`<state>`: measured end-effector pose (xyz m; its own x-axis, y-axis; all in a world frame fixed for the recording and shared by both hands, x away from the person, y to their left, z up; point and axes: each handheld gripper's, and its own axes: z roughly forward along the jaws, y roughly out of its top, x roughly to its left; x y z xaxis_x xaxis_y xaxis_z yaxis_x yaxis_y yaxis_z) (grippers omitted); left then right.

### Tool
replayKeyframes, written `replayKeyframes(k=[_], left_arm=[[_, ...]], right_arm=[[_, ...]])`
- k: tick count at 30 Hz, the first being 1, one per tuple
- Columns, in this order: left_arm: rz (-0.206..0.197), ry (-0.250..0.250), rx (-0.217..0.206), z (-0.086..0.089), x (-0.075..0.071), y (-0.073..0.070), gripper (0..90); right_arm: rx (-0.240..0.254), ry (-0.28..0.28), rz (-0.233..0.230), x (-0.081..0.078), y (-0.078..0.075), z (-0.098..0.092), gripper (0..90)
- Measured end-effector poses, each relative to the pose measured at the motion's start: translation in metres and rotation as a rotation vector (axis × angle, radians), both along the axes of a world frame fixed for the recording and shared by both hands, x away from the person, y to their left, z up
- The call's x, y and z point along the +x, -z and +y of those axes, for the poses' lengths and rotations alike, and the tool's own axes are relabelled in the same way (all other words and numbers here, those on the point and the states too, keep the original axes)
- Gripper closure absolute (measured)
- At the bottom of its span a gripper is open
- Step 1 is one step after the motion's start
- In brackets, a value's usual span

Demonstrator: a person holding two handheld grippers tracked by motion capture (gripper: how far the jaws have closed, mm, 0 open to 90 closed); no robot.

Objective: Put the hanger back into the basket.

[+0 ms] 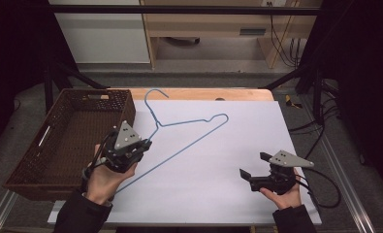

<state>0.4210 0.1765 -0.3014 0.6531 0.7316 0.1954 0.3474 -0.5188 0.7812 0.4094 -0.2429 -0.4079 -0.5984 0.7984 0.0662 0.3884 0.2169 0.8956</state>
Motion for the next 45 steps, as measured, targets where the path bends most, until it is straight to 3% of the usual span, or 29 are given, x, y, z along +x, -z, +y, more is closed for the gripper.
replayKeyframes(k=[8, 19, 21, 25, 28, 39, 45], left_arm=[[-0.021, -0.031, -0.002, 0.017, 0.005, -0.018, 86.7], [-0.046, -0.107, 0.006, 0.057, 0.016, -0.041, 86.7], [-0.049, -0.129, -0.008, 0.068, 0.019, -0.044, 86.7], [-0.066, -0.156, -0.037, 0.082, 0.022, -0.045, 86.7], [-0.057, -0.174, -0.043, 0.094, 0.024, -0.046, 86.7], [-0.048, -0.280, -0.050, 0.141, 0.036, -0.044, 86.6], [-0.044, -0.313, -0.045, 0.162, 0.041, -0.038, 86.6]], right_arm=[[0.001, 0.010, -0.004, 0.000, -0.001, -0.003, 4.4], [0.000, 0.015, -0.004, 0.000, 0.000, -0.004, 3.9], [-0.002, 0.014, -0.007, 0.000, -0.001, -0.004, 3.9], [0.005, 0.020, -0.006, -0.001, -0.001, -0.005, 3.8], [0.005, 0.021, -0.008, -0.001, -0.002, -0.005, 3.8], [-0.001, 0.024, -0.006, 0.000, -0.001, -0.005, 3.8], [-0.003, 0.023, -0.006, 0.000, -0.001, -0.005, 3.8]])
